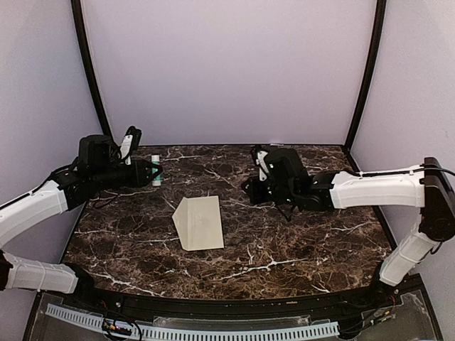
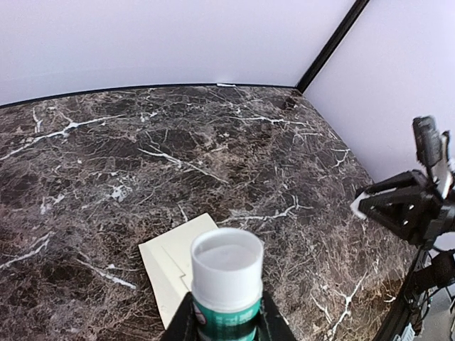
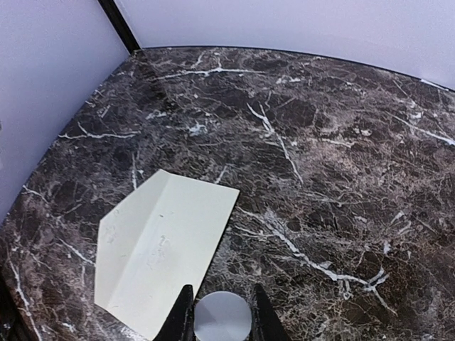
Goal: Place the letter into the envelope and seal it
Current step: Open the solid glue cap from the solid glue, then place the solid glue cap at the center of the board.
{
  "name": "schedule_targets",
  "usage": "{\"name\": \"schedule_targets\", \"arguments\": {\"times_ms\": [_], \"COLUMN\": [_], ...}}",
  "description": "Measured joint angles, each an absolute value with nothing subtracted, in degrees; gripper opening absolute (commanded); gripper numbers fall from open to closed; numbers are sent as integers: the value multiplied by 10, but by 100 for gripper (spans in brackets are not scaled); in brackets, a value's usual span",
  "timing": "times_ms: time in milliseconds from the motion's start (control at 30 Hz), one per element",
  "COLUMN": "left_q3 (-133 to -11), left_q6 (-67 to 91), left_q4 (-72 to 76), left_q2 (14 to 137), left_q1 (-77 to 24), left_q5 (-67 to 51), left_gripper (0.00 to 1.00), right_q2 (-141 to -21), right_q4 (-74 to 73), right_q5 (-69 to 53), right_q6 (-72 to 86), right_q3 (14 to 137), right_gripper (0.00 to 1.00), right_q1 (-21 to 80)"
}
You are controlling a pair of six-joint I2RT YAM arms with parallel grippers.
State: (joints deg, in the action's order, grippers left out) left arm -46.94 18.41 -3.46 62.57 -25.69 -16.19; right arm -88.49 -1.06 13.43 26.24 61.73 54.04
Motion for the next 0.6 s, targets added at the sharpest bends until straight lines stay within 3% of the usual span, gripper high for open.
{"name": "schedule_targets", "arguments": {"times_ms": [333,600], "left_q3": [-450,-427], "left_q6": [247,288], "left_q4": [-14,19], "left_q2": [592,592], "left_q1": [-252,-251], "left_q5": [-158,-173], "left_gripper": [0,0], "right_q2": [-1020,-1060], "right_q4": [53,73], "right_q5": [160,193], "right_q6": [271,271], "right_q3": [577,578], "right_gripper": [5,13], "right_q1": [529,528]}}
